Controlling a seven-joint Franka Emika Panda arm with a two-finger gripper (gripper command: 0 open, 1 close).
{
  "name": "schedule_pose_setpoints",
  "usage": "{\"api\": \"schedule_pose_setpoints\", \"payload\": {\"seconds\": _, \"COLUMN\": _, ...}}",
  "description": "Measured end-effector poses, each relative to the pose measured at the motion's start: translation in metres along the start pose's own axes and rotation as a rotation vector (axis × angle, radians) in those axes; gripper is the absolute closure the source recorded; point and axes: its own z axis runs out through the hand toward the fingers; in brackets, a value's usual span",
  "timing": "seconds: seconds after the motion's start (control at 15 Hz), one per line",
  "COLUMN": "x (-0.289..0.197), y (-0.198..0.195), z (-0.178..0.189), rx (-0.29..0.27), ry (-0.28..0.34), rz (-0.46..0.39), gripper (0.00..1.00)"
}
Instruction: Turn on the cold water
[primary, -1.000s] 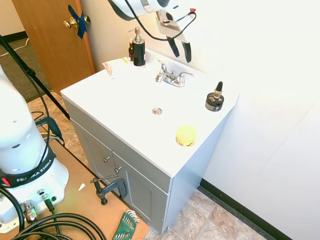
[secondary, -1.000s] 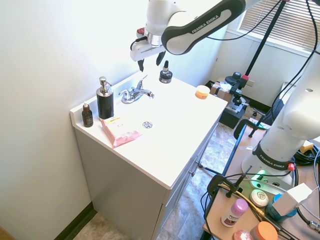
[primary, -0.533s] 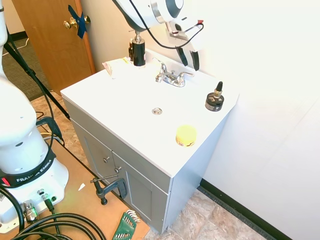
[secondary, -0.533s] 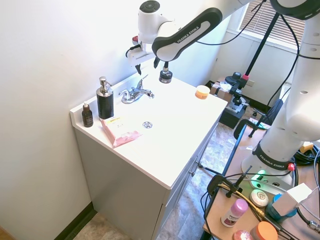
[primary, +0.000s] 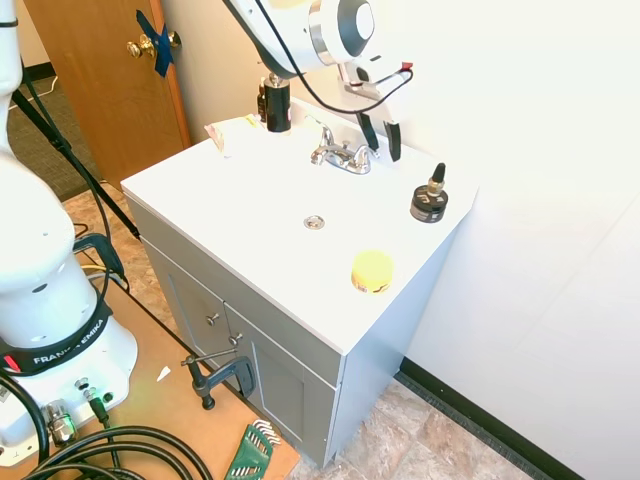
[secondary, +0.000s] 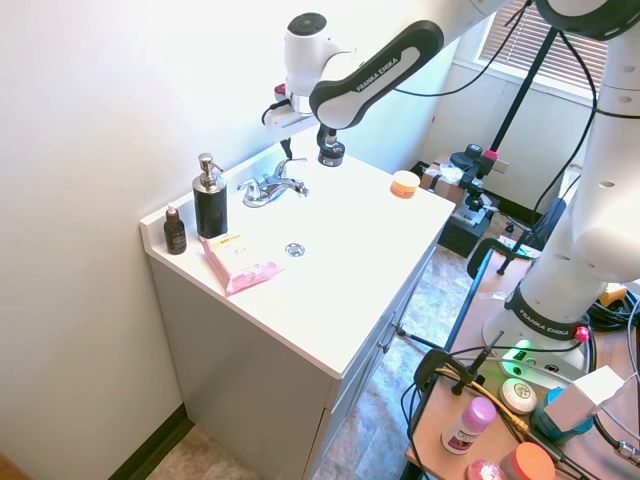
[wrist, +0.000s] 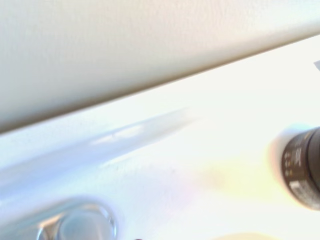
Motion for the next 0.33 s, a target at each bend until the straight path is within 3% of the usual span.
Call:
{"api": "schedule_pose_setpoints", "payload": {"seconds": 0.2, "x": -0.008, "y": 0.024, "z": -0.014, "rx": -0.003, "ry": -0.063, "rz": -0.017, "gripper": 0.00}}
{"api": "schedule_pose_setpoints", "payload": {"seconds": 0.33, "x": -0.023, "y": 0.045, "z": -0.030, "rx": -0.010, "ry": -0.138, "rz": -0.058, "gripper": 0.00}}
